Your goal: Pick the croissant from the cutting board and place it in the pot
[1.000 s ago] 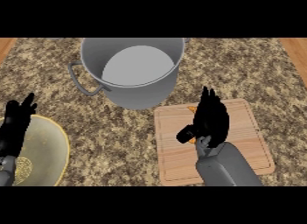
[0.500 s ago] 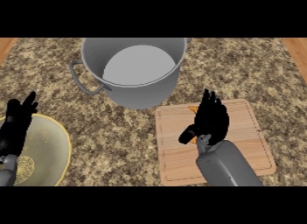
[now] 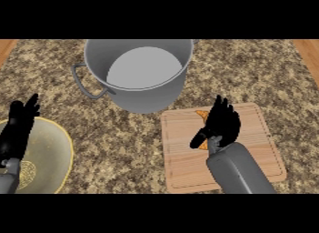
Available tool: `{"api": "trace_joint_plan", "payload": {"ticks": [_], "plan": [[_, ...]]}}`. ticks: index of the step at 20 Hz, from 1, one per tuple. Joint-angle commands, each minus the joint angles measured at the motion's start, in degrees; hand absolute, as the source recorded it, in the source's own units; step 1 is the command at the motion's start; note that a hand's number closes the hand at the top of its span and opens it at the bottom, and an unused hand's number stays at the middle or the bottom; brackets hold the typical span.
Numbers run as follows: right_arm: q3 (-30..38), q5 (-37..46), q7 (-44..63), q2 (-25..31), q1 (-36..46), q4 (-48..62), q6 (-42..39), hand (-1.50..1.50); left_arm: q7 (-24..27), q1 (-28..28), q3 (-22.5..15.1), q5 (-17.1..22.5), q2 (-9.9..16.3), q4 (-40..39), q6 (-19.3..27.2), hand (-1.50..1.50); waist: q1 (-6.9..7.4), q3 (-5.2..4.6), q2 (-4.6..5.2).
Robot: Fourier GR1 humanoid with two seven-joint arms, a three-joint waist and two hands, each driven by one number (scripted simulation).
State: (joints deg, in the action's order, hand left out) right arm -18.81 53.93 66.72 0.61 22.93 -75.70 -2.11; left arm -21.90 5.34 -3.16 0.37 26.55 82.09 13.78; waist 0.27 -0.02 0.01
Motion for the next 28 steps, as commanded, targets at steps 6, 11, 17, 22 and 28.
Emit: {"api": "trace_joint_plan", "payload": {"ticks": [6, 11, 17, 22, 28], "plan": [[-0.91, -1.07, 5.98, -0.58, -3.06, 3.12, 3.52, -1.5, 0.98, -0.2, 0.92, -1.85, -2.08, -0.66, -0.25, 0.0, -0.24, 0.01, -0.03], [0.26, -3.71, 6.92, -0.58, 1.95, 7.49, 6.0, -1.5, 1.44, -0.06, 2.71, -0.65, -0.64, -0.99, -4.18, 0.0, 0.27, 0.02, 0.03], [2.55, -3.76, 2.17, -0.58, 0.78, 9.88, 6.08, -1.5, 0.5, 1.28, 2.77, -3.75, -4.01, -2.04, -1.63, 0.0, -0.15, 0.02, 0.01], [3.82, -4.85, -2.44, -0.59, 0.23, 11.07, 7.55, 1.5, 3.89, 2.03, 5.33, -4.0, -4.48, -6.03, -4.38, 0.0, -0.15, 0.02, 0.01], [2.8, 3.83, -7.59, 0.31, 1.97, 19.28, 12.05, 1.5, -0.37, -2.09, 6.56, -3.46, -2.69, 2.27, -6.29, 0.0, 0.28, 0.03, 0.03]]}}
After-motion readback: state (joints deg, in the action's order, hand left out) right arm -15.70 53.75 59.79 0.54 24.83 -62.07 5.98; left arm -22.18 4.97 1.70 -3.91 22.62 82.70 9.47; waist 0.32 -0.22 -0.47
